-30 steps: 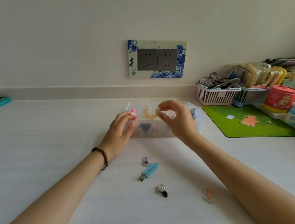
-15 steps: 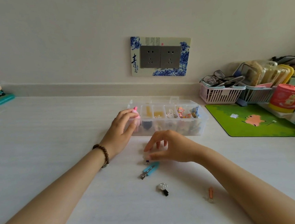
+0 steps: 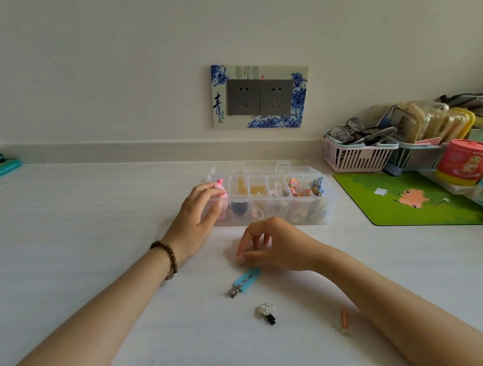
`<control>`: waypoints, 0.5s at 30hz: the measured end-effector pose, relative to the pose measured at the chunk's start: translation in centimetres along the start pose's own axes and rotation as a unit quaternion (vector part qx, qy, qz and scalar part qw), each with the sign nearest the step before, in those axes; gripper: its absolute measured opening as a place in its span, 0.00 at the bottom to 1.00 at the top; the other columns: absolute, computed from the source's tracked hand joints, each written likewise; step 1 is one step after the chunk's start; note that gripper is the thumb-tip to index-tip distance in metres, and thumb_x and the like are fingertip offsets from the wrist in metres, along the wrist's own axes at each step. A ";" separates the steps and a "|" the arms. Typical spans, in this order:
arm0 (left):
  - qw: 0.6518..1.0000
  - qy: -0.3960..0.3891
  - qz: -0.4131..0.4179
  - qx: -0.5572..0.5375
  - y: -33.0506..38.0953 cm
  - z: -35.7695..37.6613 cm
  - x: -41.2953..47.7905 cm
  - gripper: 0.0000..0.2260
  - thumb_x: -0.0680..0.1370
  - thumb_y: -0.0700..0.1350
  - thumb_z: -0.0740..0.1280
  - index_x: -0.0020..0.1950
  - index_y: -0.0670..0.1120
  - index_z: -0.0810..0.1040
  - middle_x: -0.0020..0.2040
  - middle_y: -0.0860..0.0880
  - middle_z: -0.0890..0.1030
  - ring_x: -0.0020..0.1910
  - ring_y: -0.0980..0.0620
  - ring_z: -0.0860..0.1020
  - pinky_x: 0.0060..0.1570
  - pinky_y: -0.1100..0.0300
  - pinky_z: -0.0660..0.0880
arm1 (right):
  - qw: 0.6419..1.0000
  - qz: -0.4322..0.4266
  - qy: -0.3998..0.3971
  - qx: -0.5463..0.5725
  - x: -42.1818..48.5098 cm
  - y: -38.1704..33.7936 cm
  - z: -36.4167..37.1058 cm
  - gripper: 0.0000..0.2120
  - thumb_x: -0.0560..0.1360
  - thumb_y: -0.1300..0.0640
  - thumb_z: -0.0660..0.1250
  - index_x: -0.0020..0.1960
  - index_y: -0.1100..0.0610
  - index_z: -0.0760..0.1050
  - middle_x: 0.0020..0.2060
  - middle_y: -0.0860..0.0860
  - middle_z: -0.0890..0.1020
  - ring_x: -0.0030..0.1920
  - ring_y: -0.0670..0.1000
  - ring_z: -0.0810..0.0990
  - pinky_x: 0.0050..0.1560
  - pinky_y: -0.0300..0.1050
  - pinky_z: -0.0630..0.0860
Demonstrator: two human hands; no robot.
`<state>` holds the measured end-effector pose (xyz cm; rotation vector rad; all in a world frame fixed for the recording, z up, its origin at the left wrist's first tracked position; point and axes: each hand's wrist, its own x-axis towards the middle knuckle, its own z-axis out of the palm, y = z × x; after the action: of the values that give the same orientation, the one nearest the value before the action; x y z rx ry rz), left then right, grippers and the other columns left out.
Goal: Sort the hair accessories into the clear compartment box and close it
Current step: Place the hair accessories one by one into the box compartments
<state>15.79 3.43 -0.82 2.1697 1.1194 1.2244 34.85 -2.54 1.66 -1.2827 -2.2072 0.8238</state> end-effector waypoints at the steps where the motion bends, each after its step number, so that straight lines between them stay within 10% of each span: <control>1: 1.000 -0.001 0.000 -0.001 0.0 0.0 0.0 0.14 0.79 0.51 0.55 0.61 0.49 0.73 0.66 0.57 0.67 0.66 0.62 0.65 0.66 0.58 0.64 | 1.000 -0.003 0.006 -0.004 0.0 0.1 -0.1 0.05 0.68 0.54 0.74 0.42 0.54 0.82 0.42 0.55 0.83 0.37 0.47 0.74 0.39 0.36 0.70; 15: 1.000 -0.005 -0.005 -0.003 0.0 -0.1 0.0 0.13 0.79 0.50 0.56 0.60 0.49 0.73 0.66 0.57 0.67 0.64 0.68 0.65 0.64 0.66 0.62 | 0.919 -0.027 0.384 0.086 1.3 0.2 -3.0 0.04 0.69 0.54 0.73 0.40 0.54 0.82 0.35 0.44 0.83 0.36 0.39 0.77 0.41 0.28 0.68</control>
<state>15.74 3.46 -0.77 2.1616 1.1207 1.2103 36.28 -0.49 3.79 -1.1797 -1.4952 0.3721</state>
